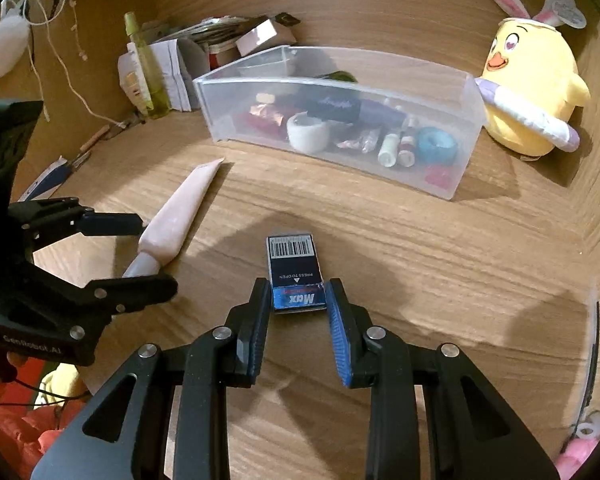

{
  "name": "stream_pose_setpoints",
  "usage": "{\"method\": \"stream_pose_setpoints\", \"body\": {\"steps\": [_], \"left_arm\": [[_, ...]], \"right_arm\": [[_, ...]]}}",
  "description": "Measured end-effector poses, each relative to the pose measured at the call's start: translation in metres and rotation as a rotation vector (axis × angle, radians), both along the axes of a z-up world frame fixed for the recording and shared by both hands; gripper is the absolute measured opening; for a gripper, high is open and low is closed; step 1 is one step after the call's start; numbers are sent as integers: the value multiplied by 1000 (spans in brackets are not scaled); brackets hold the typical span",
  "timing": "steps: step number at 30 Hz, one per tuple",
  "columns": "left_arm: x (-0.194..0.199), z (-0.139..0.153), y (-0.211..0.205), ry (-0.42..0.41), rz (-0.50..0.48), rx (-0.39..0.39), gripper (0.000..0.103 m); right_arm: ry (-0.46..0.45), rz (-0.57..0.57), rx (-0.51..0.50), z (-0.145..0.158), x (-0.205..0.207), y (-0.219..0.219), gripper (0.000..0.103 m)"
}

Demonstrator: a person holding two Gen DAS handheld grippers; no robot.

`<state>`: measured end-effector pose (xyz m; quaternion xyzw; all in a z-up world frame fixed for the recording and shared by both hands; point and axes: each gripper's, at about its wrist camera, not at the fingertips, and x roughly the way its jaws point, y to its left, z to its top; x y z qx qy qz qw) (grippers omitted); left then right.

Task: Organize objects
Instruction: 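Grasp the blue card pack with the right tool while the left tool grasps the cream tube cap, then lift the cream tube upright with the left tool while the right tool carries the card pack over the box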

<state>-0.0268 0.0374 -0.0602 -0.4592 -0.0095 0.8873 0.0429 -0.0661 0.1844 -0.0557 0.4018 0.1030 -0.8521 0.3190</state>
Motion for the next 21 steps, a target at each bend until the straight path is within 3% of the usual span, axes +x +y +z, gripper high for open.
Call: {"method": "stream_pose_setpoints", "body": {"steps": [2,6,9,12,13,21], "left_arm": [[3,0,1,19,14,-25,61],[3,2,3,34,6,-7,36],[4,2,1,48,12,0,23],[7,2,-1,54,18,23,22],[9,2,-1,56,21,26,22],[20,19,-5,122,18,59,22]], "right_arm": [[2,-5,-2,0,2,-1,27],[-1,-16,-11,0,1,-5,33],[22,-30,-1,-1,4,-10,37],[57,-39,21,-3,8,-14,36],[61,-41,22,-3,9,-15,25],[39,-43,-44,10,12,-13,25]]}}
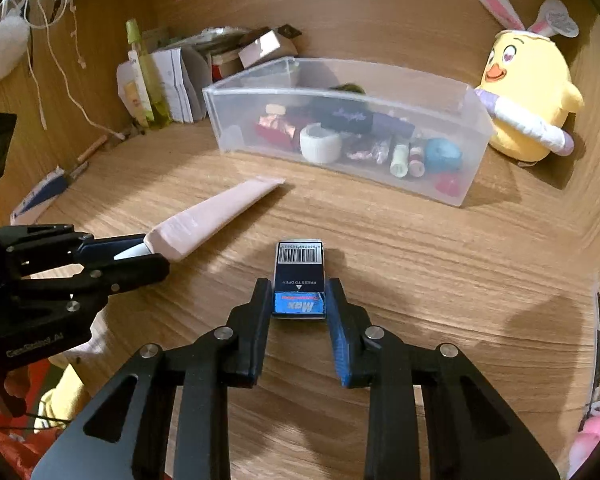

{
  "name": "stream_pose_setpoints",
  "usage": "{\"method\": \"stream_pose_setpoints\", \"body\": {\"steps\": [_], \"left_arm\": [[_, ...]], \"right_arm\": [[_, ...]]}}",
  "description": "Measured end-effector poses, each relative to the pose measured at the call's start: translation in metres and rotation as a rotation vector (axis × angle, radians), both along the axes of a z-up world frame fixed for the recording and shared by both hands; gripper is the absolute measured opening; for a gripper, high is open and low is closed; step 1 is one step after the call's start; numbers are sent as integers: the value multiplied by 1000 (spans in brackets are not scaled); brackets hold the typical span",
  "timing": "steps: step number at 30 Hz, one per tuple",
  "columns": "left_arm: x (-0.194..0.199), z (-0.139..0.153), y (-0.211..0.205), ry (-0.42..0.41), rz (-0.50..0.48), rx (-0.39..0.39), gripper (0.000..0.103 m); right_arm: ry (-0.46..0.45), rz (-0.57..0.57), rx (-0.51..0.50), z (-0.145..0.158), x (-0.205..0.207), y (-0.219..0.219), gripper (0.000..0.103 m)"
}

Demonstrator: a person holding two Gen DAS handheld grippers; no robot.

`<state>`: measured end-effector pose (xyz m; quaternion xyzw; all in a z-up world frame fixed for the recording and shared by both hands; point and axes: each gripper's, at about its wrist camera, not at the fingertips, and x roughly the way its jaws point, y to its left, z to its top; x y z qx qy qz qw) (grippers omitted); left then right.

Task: Organize objects
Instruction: 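Lift the cream tube upright with the left tool while the right tool carries the card pack over the box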

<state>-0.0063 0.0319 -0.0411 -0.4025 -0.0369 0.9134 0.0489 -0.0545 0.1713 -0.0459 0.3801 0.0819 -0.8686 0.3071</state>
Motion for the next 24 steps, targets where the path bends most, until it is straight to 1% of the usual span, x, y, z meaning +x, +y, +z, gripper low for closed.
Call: {"method": "stream_pose_setpoints", "body": {"steps": [5,9,17,18,19,20,22,24], "left_arm": [[7,21,-1,68,-11,19,22],[11,34,2,116,-20,13,22],[10,54,-2,178,-14,23,21],[10,57,-2,184,-14,24,15],[9,59,-3,188,-13,24,5],[8,60,-3,186,-15,25,1],[6,64,-5,195,-19,36,1],[3,64,-5,197,-19,28,1]], "right_arm": [[28,-10,-39,18,4,2,25],[60,-12,-60,32,6,2,25],[107,-16,-84,52,7,3,25],[110,-17,-85,53,6,3,25],[113,-18,-87,54,6,3,25],[115,-19,-89,55,6,3,25],[117,-17,-95,56,5,4,25],[117,-14,-100,57,5,3,25]]}}
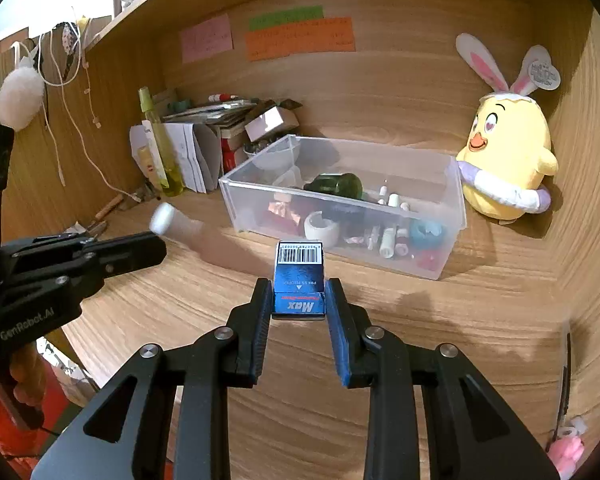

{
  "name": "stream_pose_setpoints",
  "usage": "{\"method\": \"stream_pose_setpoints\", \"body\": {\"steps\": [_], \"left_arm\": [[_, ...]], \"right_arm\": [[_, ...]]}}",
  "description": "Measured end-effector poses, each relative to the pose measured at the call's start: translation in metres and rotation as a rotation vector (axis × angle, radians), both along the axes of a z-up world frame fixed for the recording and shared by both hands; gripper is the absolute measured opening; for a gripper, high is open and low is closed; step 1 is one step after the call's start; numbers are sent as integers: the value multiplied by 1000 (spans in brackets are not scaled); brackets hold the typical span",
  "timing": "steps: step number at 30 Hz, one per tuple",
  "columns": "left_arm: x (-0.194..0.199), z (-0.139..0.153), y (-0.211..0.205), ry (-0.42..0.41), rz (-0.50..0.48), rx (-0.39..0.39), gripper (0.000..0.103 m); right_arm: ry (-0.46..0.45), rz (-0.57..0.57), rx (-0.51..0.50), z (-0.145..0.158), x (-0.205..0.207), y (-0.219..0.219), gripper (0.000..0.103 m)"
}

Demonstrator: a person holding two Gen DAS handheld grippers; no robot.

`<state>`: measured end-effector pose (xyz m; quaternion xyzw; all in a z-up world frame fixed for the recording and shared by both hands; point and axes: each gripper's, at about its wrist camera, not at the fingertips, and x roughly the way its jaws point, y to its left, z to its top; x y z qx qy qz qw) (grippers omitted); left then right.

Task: Organize objects
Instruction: 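Lift the cream tube upright with the left tool while the right tool carries the card pack over the box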

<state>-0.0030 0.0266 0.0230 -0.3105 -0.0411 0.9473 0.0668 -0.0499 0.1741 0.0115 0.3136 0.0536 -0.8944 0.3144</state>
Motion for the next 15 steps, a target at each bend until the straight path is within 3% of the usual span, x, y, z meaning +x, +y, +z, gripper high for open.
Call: {"method": "stream_pose_setpoints", "body": {"steps": [5,7,9,15], "left_arm": [[-7,-15,-4,-56,3,4,10],[-13,-25,-8,-99,7,9,23],[-20,-35,-10,-136,9,-3,46],[-50,-60,-16,-246,1,-88,51]], "right_arm": [[-14,2,5,-4,-3,-3,25],[-23,-1,8,-7,-6,-3,25],[-27,-7,10,-9,-8,-1,25],[-35,-31,-2,-10,-18,6,25]]}}
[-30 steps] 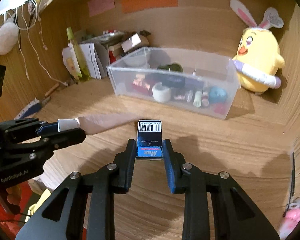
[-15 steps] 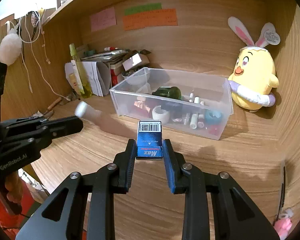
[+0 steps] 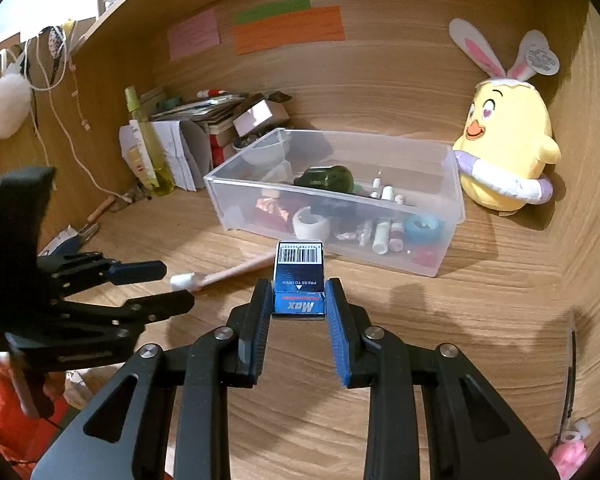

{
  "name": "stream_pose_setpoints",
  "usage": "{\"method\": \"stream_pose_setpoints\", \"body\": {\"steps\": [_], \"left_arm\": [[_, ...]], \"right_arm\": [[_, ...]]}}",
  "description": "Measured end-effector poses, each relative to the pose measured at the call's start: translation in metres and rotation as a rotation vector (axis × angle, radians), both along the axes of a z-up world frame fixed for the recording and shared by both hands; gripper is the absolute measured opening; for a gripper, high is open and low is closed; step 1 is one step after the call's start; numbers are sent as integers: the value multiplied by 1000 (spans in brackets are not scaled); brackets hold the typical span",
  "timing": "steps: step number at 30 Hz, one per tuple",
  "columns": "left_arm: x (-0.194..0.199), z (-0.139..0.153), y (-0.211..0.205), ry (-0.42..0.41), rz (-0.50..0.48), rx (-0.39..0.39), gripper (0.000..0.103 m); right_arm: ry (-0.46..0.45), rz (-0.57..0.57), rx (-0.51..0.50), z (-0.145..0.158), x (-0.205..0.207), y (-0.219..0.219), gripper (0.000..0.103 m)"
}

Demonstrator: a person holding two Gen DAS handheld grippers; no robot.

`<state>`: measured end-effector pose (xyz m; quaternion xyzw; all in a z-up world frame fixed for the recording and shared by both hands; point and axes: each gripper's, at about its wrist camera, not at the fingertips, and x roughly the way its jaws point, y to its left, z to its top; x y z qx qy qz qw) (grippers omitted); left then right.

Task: Organize objects
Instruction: 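Lift the cream tube upright with the left tool while the right tool carries the card pack over the box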

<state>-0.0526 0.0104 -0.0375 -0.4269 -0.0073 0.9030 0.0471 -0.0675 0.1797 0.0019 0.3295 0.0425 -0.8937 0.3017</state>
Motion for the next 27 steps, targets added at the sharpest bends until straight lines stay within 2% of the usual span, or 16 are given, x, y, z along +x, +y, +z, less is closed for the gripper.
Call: {"method": "stream_pose_setpoints", "body": {"steps": [5,8,10,11,12,16,21,27], "left_arm": [[-25,-14,8,-77,-77,-42,51],[-33,-21,19,-98,-126,-88,51],[-35,-23,21,-88,-155,-82,49],[-35,-23,21,-87,-162,-73,37],[-36,-23,20,-85,-165,-67,30],[-32,-21,19,-76,-179,-50,28],[-19,-7,19,-45,-200,7,5],[-13,-1,26,-38,-221,12,2]], "right_arm": [[-7,-27,-4,0,-11,4,25],[-17,-44,-5,-1,-18,7,25],[-22,-52,-1,-2,-21,8,25],[-25,-55,2,-3,-23,8,25],[-28,-59,5,-4,-25,8,25],[-34,-73,3,-4,-34,8,25],[-24,-81,-11,4,-42,8,25],[10,-91,-5,17,-49,2,25]]}}
